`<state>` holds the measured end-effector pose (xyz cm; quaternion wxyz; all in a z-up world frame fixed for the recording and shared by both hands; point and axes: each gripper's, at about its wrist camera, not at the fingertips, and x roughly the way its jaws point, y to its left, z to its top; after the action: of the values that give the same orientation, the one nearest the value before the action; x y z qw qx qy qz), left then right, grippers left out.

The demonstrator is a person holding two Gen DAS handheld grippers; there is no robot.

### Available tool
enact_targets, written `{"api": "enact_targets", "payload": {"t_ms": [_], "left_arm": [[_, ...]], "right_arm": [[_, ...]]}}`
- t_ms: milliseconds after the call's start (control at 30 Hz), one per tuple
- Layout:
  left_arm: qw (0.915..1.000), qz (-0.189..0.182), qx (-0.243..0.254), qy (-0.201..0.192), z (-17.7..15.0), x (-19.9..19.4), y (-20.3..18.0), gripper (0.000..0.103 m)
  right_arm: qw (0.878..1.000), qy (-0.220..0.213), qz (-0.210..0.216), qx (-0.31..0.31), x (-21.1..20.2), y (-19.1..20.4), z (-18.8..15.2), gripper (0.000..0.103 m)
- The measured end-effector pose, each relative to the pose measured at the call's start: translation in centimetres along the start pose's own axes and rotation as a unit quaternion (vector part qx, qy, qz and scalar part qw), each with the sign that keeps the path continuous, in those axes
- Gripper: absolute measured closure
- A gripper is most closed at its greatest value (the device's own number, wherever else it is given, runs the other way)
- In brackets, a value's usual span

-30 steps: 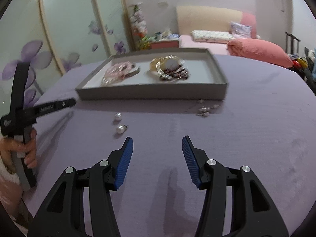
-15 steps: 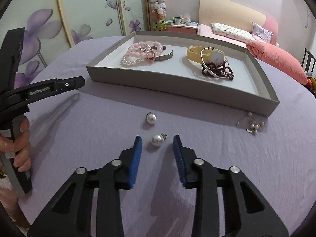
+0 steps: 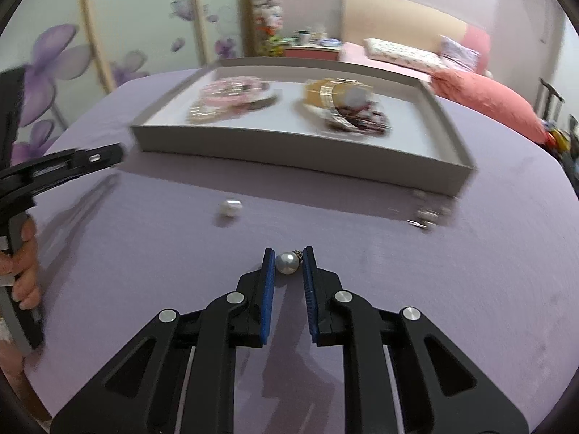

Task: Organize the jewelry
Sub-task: 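Grasp a pearl earring with the right tool while the left holds the ring, then carry the silver ring and pearl earring over the grey tray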

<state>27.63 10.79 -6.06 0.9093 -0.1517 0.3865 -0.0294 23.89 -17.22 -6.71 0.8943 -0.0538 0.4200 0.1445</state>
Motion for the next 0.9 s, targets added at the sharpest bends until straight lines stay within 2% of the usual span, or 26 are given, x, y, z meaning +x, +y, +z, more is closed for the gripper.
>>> {"api": "enact_targets", "payload": {"t_ms": [133, 300, 533, 900], "left_arm": [[1.0000, -0.001, 0.002, 0.000, 0.0, 0.0, -0.2, 0.081], [0.9999, 0.001, 0.014, -0.005, -0.4, -0.4, -0.9, 0.081], [0.9993, -0.012, 0.029, -0.018, -1.4, -2.2, -2.0, 0.081], [0.9958, -0.022, 0.064, -0.061, -4.2, -6.2, -4.2, 0.081]], "right_arm": [[0.998, -0.002, -0.043, 0.051, -0.4, -3.8, -0.3, 0.087], [0.994, -0.028, -0.041, 0.098, -2.0, -6.5, -1.2, 0.087], [0.992, -0.073, -0.027, 0.102, -3.5, -6.1, -1.2, 0.087], [0.986, -0.143, -0.015, 0.082, -6.2, -4.2, -1.2, 0.087]]}}
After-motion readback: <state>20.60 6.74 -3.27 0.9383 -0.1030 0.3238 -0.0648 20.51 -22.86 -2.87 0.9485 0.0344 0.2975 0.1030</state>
